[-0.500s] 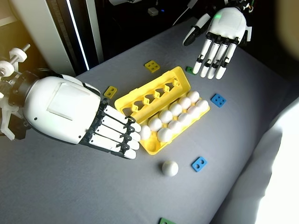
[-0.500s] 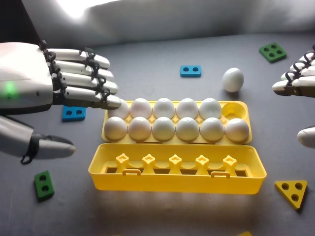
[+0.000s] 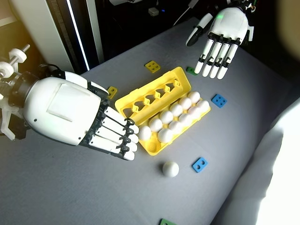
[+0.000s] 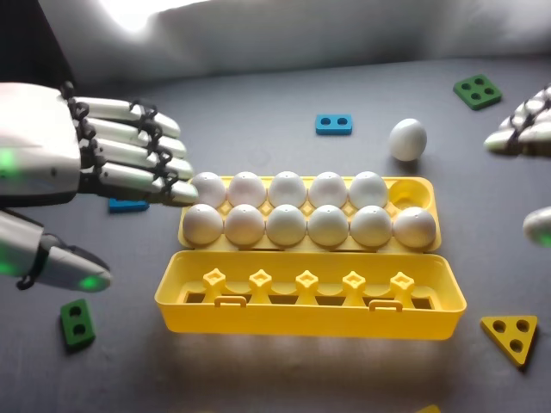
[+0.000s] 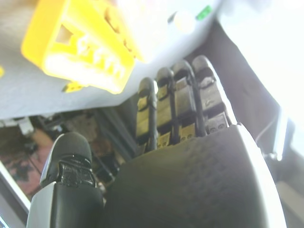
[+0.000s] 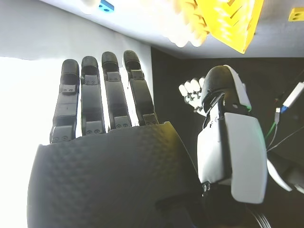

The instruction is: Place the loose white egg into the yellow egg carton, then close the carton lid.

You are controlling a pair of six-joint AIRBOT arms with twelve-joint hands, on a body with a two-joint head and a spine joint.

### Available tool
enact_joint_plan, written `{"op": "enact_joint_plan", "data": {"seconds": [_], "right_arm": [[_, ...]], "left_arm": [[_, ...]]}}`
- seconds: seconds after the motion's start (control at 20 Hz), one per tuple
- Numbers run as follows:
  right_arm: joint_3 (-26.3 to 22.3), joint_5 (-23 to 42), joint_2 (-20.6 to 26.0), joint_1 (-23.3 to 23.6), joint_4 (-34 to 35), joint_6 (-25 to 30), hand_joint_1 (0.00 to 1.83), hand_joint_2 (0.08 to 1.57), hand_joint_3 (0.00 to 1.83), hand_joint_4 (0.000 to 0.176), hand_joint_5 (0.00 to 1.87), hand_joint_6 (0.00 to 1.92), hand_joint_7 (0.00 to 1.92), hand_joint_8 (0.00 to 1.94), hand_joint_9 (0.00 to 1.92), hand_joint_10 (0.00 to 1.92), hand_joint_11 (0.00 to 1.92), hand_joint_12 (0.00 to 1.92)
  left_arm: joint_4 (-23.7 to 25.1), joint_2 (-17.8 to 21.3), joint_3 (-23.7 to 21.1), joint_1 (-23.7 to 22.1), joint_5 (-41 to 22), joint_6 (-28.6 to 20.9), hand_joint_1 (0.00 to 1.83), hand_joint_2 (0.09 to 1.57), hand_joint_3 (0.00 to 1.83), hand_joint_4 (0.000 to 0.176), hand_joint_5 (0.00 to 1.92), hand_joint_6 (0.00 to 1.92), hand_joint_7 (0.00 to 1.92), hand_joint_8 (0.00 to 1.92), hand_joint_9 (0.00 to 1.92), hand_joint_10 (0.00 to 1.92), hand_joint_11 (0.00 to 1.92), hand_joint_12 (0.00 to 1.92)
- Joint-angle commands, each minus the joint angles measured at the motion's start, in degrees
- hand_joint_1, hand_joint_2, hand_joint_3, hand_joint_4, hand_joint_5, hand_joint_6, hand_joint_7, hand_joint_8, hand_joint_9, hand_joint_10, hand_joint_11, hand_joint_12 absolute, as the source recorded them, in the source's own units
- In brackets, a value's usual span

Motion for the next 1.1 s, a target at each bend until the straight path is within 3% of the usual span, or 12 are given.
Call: {"op": "enact_joint_plan", "data": {"seconds": [0.0,0.2,0.35,0.55,0.6,0.65,0.7,0.85,0.9,1.05], "right_arm": [[0.54,4.8,0.2,1.12,0.69,0.14,0.0,1.19,0.0,0.0,0.22,0.0,0.18,0.0,0.14,0.0,0.0,0.3],[4.21,1.57,-3.35,4.79,-1.85,-0.56,0.0,1.19,0.0,0.0,0.23,0.0,0.19,0.0,0.14,0.0,0.0,0.31],[9.63,-1.63,-8.07,8.93,-4.68,-0.65,0.0,1.19,0.0,0.0,0.23,0.0,0.19,0.0,0.14,0.0,0.0,0.29],[16.59,-2.85,-14.01,10.11,-6.85,-0.79,0.0,1.16,0.0,0.0,0.24,0.01,0.18,0.0,0.13,0.0,0.0,0.26],[17.88,-2.86,-15.2,10.17,-7.08,-0.79,0.0,1.12,0.0,0.02,0.25,0.01,0.19,0.0,0.11,0.0,0.0,0.24],[18.58,-2.95,-15.97,10.32,-7.37,-0.79,0.0,1.12,0.0,0.02,0.25,0.01,0.19,0.0,0.11,0.0,0.0,0.24],[19.0,-2.99,-16.53,10.37,-7.86,-0.79,0.0,1.1,0.0,0.042,0.27,0.01,0.19,0.0,0.11,0.0,0.0,0.21],[19.55,-3.45,-17.87,11.23,-9.18,-0.79,0.02,1.03,0.0,0.089,0.29,0.0,0.17,0.0,0.08,0.0,0.0,0.13],[19.61,-3.44,-18.18,11.64,-9.21,-0.79,0.09,0.93,0.0,0.109,0.31,0.0,0.12,0.0,0.03,0.0,0.0,0.03],[20.02,-3.39,-18.89,11.91,-9.42,-0.81,0.13,0.88,0.0,0.119,0.31,0.0,0.1,0.0,0.01,0.0,0.0,0.0]], "left_arm": [[-4.39,0.8,0.77,-0.79,-3.82,-0.25,0.0,1.27,0.01,0.0,0.25,0.0,0.24,0.0,0.19,0.0,0.0,0.3],[-0.89,0.73,2.33,-1.31,-5.01,-4.23,0.0,1.28,0.01,0.0,0.24,0.0,0.23,0.0,0.17,0.0,0.0,0.27],[1.24,0.6,2.06,-1.31,-4.63,-6.38,0.0,1.28,0.0,0.0,0.25,0.0,0.24,0.0,0.19,0.0,0.0,0.28],[-0.13,0.3,2.66,-1.64,-6.11,-3.78,0.0,1.28,0.0,0.0,0.26,0.0,0.25,0.0,0.19,0.0,0.0,0.3],[2.12,0.38,2.74,-2.07,-5.75,-4.46,0.0,1.28,0.0,0.0,0.26,0.0,0.25,0.0,0.19,0.0,0.0,0.3],[3.09,0.25,3.22,-2.08,-5.62,-6.07,0.0,1.28,0.0,0.0,0.26,0.0,0.25,0.0,0.19,0.0,0.0,0.3],[3.69,0.19,3.75,-2.08,-5.97,-7.75,0.0,1.27,0.0,0.0,0.26,0.0,0.25,0.0,0.19,0.0,0.0,0.28],[3.89,0.24,5.06,-2.0,-6.61,-10.57,0.0,1.27,0.0,0.0,0.27,0.01,0.27,0.01,0.2,0.0,0.0,0.27],[3.89,0.27,5.14,-1.8,-6.62,-10.59,0.0,1.26,0.0,0.0,0.28,0.0,0.26,0.0,0.17,0.01,0.0,0.2],[4.61,0.3,5.26,-1.3,-6.63,-11.63,0.0,1.27,0.0,0.0,0.28,0.0,0.26,0.0,0.17,0.0,0.0,0.2]]}}
